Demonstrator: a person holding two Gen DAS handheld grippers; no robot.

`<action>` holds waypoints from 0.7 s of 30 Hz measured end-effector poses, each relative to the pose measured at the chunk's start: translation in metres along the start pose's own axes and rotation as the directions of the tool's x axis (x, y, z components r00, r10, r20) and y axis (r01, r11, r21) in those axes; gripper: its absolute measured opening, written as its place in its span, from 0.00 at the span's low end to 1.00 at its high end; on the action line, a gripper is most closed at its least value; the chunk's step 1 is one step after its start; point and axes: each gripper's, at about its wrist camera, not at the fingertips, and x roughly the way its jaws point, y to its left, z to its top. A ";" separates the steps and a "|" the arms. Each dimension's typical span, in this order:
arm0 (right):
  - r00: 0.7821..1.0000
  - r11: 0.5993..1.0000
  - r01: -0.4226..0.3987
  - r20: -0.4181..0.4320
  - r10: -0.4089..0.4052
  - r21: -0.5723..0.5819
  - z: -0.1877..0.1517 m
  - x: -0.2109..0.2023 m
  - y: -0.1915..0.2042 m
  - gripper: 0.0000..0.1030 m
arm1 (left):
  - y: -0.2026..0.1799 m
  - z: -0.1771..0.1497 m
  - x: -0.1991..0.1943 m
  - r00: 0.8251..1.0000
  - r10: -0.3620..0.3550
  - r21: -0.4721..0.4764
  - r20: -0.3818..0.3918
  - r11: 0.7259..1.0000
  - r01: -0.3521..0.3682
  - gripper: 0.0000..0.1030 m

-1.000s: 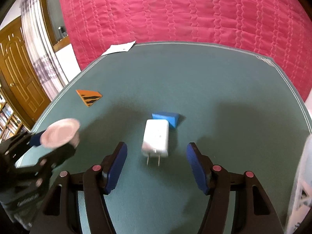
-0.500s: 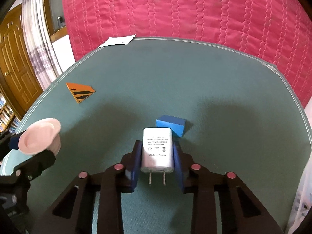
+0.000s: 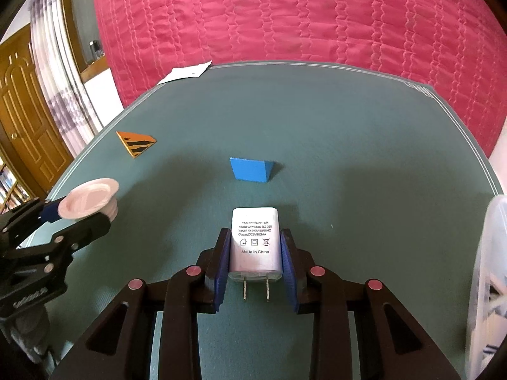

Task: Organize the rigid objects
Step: 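Carry the white charger toward the bowl with the right gripper while the left holds the plate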

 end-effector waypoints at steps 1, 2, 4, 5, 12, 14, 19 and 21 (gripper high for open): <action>1.000 1.000 -0.004 0.002 0.004 0.003 -0.002 -0.003 -0.001 0.30 | -0.002 0.000 0.000 1.000 0.000 0.001 0.000 1.000 0.000 0.54; 1.000 1.000 -0.008 0.005 0.008 0.004 -0.004 -0.006 -0.001 0.30 | -0.002 0.000 0.000 1.000 0.001 0.002 0.000 1.000 -0.001 0.54; 1.000 1.000 -0.015 0.009 0.015 0.007 -0.007 -0.011 -0.002 0.30 | -0.003 -0.001 0.000 1.000 0.000 0.004 0.000 1.000 0.000 0.54; 1.000 1.000 -0.017 0.011 0.017 0.007 -0.009 -0.014 -0.002 0.30 | -0.004 -0.001 0.000 1.000 0.000 0.005 0.000 1.000 0.000 0.54; 0.999 0.999 -0.026 0.031 0.025 0.035 -0.023 -0.034 -0.014 0.30 | -0.009 -0.003 0.001 1.000 0.001 0.008 -0.006 1.000 -0.001 0.54; 0.999 0.998 -0.024 0.038 0.022 0.055 -0.028 -0.041 -0.021 0.30 | -0.011 -0.004 0.001 1.000 0.002 0.008 -0.007 1.000 -0.002 0.54; 0.999 0.995 -0.004 0.044 0.000 0.102 -0.041 -0.055 -0.040 0.30 | -0.018 -0.007 0.002 1.000 0.006 0.015 -0.012 1.000 -0.006 0.54; 0.999 0.993 0.004 0.051 -0.010 0.120 -0.045 -0.061 -0.048 0.30 | -0.021 -0.008 0.003 1.000 0.013 0.020 -0.013 1.000 -0.013 0.54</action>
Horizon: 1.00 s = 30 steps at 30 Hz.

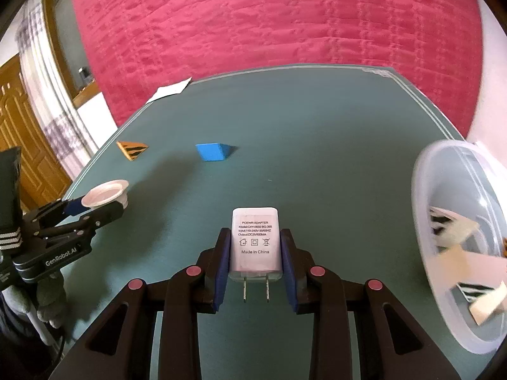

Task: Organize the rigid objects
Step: 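Carry the white charger toward the bowl with the right gripper while the left holds the plate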

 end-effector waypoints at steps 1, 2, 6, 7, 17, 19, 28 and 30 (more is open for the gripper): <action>1.000 1.000 0.004 0.003 -0.004 0.007 -0.001 -0.002 -0.003 0.30 | -0.003 -0.001 0.000 1.000 0.005 0.004 0.000 1.000 -0.005 0.54; 1.000 1.000 0.008 0.006 -0.008 0.016 -0.001 -0.004 -0.008 0.30 | -0.004 -0.001 0.000 1.000 0.006 0.006 0.001 1.000 -0.006 0.54; 1.000 0.999 0.017 0.020 -0.018 0.042 -0.004 -0.013 -0.019 0.30 | -0.012 -0.003 -0.002 0.999 0.031 0.017 0.013 0.999 -0.031 0.54; 0.999 0.999 0.019 0.025 -0.020 0.047 -0.004 -0.015 -0.021 0.30 | -0.013 -0.003 -0.002 0.999 0.035 0.019 0.015 0.999 -0.035 0.54; 0.997 0.996 0.039 0.068 -0.045 0.084 -0.006 -0.034 -0.039 0.30 | -0.026 -0.008 -0.002 0.998 0.056 0.040 0.017 0.998 -0.056 0.54; 0.996 0.995 0.044 0.070 -0.050 0.091 -0.006 -0.036 -0.040 0.30 | -0.029 -0.009 -0.003 0.998 0.055 0.042 0.016 0.998 -0.055 0.54; 0.987 0.984 0.084 0.125 -0.104 0.155 -0.002 -0.058 -0.065 0.30 | -0.035 -0.011 -0.002 0.999 0.046 0.052 0.014 0.998 -0.047 0.54; 0.983 0.979 0.098 0.138 -0.123 0.177 0.000 -0.064 -0.073 0.30 | -0.035 -0.011 -0.001 0.999 0.047 0.052 0.013 0.998 -0.048 0.54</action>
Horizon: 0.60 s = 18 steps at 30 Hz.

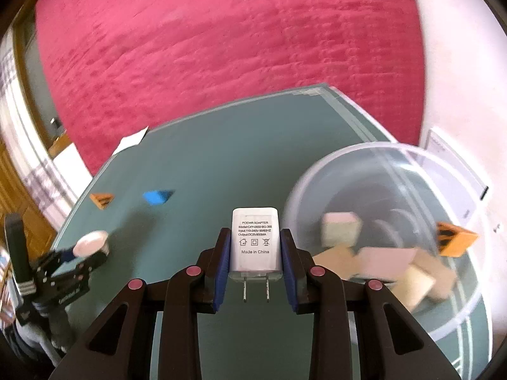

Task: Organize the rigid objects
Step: 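Carry the white charger toward the bowl with the right gripper while the left holds the plate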

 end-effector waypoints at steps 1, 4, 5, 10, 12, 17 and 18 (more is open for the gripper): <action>1.000 1.000 0.010 0.010 -0.010 0.013 0.002 -0.003 -0.006 0.30 | -0.001 0.000 0.000 1.000 0.001 0.001 0.000 1.000 -0.001 0.54; 0.999 0.998 0.041 0.033 -0.043 0.050 0.007 -0.010 -0.023 0.30 | -0.003 0.000 -0.001 1.000 0.001 0.003 0.000 1.000 -0.001 0.54; 0.998 0.997 0.052 0.039 -0.055 0.063 0.009 -0.012 -0.029 0.30 | -0.004 0.000 -0.001 1.000 0.001 0.004 -0.001 1.000 -0.001 0.54; 0.992 0.988 0.100 0.060 -0.107 0.118 0.015 -0.018 -0.051 0.30 | -0.008 -0.002 -0.001 1.000 -0.001 0.010 -0.002 1.000 0.001 0.54; 0.989 0.982 0.122 0.065 -0.133 0.146 0.016 -0.019 -0.062 0.30 | -0.009 -0.002 -0.001 1.000 -0.001 0.011 -0.002 1.000 0.001 0.54; 0.977 0.960 0.179 0.075 -0.199 0.217 0.023 -0.016 -0.088 0.30 | -0.010 -0.002 -0.001 1.000 0.001 0.010 -0.005 1.000 0.000 0.54; 0.973 0.952 0.192 0.078 -0.216 0.237 0.024 -0.015 -0.095 0.31 | -0.011 -0.002 -0.002 1.000 0.000 0.010 -0.005 1.000 0.000 0.54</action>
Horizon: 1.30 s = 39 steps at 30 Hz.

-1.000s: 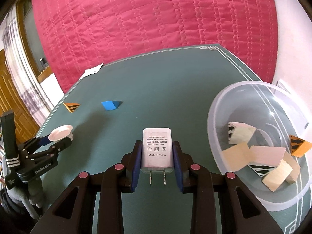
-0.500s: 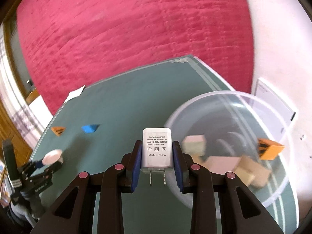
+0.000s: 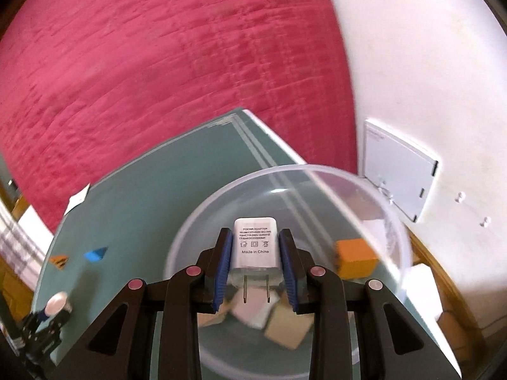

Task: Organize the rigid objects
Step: 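Carry the white charger toward the bowl with the right gripper while the left holds the plate, then lower the charger into the bowl and open the right gripper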

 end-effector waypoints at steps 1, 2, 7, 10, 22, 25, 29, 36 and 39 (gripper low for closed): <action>1.000 1.000 0.011 0.002 -0.011 0.013 0.001 0.002 -0.005 0.34 | 0.000 0.000 0.000 1.000 0.000 0.000 0.000 1.000 0.000 0.54; 1.000 0.999 0.020 0.000 -0.020 0.032 0.003 0.003 -0.011 0.39 | 0.000 0.000 0.000 1.000 0.000 0.000 0.000 1.000 0.000 0.54; 1.000 0.998 0.024 0.012 -0.025 0.063 0.006 0.001 -0.025 0.54 | -0.002 0.000 0.000 1.000 -0.008 0.002 -0.003 1.000 0.008 0.54; 0.999 0.997 0.032 0.025 -0.034 0.075 0.005 -0.004 -0.031 0.54 | -0.004 -0.001 -0.001 1.000 -0.019 0.001 -0.007 1.000 0.019 0.54; 0.992 0.989 0.085 0.080 -0.095 0.125 0.000 -0.027 -0.062 0.54 | -0.039 0.012 -0.004 0.995 -0.096 0.031 -0.005 0.995 0.096 0.54; 0.989 0.986 0.101 0.091 -0.113 0.129 0.000 -0.031 -0.067 0.54 | -0.053 0.018 -0.004 0.993 -0.118 0.053 -0.002 0.992 0.118 0.54; 0.989 0.986 0.107 0.089 -0.119 0.130 -0.001 -0.031 -0.070 0.54 | -0.069 0.025 -0.005 0.990 -0.140 0.080 0.003 0.987 0.139 0.54; 0.991 0.990 0.102 0.072 -0.109 0.097 -0.006 -0.028 -0.062 0.54 | -0.091 0.041 -0.001 0.986 -0.166 0.116 0.007 0.980 0.164 0.54; 0.992 0.992 0.092 0.083 -0.099 0.086 -0.006 -0.031 -0.058 0.54 | -0.103 0.055 0.003 0.982 -0.189 0.128 0.009 0.974 0.186 0.54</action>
